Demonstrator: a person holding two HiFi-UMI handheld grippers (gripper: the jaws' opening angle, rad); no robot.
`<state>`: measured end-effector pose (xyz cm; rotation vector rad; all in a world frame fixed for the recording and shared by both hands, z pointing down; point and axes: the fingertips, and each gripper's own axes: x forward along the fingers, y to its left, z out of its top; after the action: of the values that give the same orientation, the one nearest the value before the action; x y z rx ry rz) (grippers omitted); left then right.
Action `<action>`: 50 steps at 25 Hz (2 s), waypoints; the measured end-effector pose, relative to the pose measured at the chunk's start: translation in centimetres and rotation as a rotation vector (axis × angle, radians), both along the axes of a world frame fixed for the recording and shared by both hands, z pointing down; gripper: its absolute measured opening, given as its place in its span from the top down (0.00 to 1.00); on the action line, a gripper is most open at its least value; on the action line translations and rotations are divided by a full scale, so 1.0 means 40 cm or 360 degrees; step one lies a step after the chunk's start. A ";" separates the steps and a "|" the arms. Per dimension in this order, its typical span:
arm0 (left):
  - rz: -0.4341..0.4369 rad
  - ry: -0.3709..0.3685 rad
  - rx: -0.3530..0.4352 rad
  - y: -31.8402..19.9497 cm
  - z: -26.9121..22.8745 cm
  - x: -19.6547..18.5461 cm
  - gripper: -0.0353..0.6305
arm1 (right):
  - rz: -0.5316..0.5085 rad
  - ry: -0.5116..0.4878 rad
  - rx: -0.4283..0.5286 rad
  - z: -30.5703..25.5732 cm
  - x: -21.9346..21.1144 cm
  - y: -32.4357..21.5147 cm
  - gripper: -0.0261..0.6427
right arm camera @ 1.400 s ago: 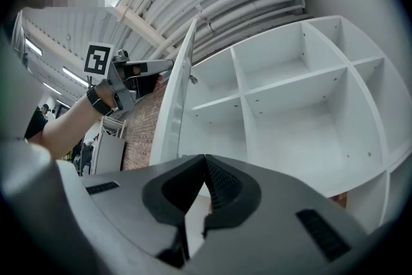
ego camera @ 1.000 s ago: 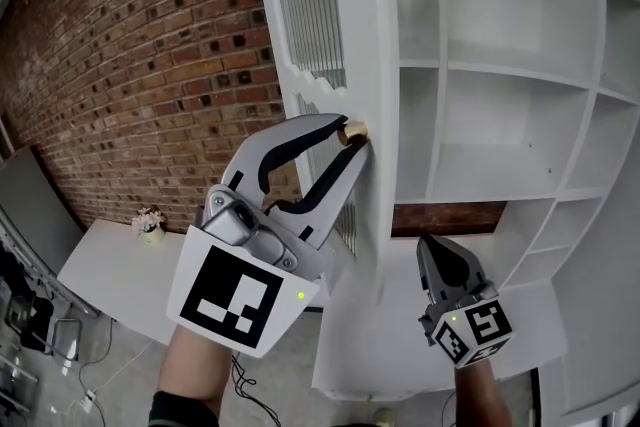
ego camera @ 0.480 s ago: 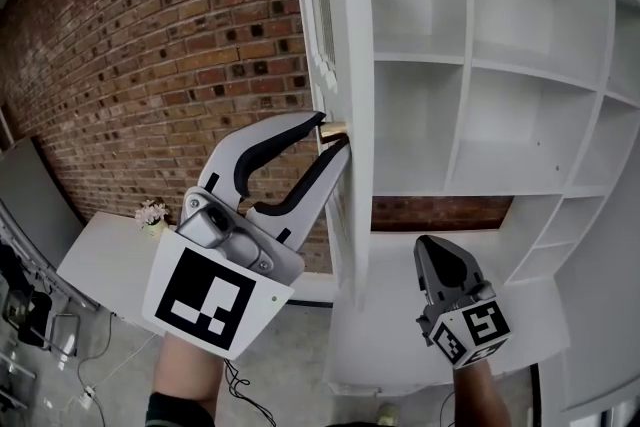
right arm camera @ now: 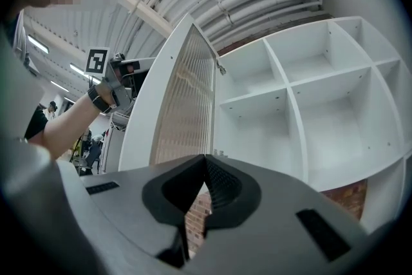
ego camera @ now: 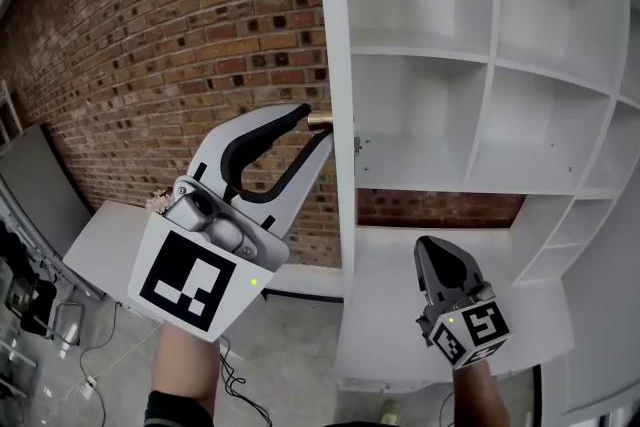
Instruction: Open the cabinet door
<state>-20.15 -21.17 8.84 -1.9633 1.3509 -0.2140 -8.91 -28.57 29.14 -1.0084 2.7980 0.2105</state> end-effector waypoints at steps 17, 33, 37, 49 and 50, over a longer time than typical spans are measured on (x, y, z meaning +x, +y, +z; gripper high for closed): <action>-0.0133 0.0119 0.0004 0.021 0.016 -0.124 0.82 | -0.0060 0.0042 -0.0020 0.018 -0.066 0.057 0.96; -0.0152 0.0405 -0.0122 0.061 0.145 -0.191 0.89 | -0.0080 0.0080 -0.0038 0.036 -0.094 0.120 0.96; -0.0166 0.0457 -0.0192 0.079 0.209 -0.193 0.90 | -0.0078 0.0093 -0.0041 0.049 -0.096 0.144 0.96; -0.0207 0.0618 -0.0411 0.139 0.404 -0.197 0.94 | -0.0066 0.0128 -0.0058 0.100 -0.105 0.209 0.96; -0.0206 0.0631 -0.0429 0.143 0.417 -0.196 0.94 | -0.0065 0.0130 -0.0058 0.103 -0.106 0.215 0.96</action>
<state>-27.98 -15.44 25.53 -2.2243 1.7837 -0.0704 -13.17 -19.98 33.25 -0.9707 2.9035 0.2004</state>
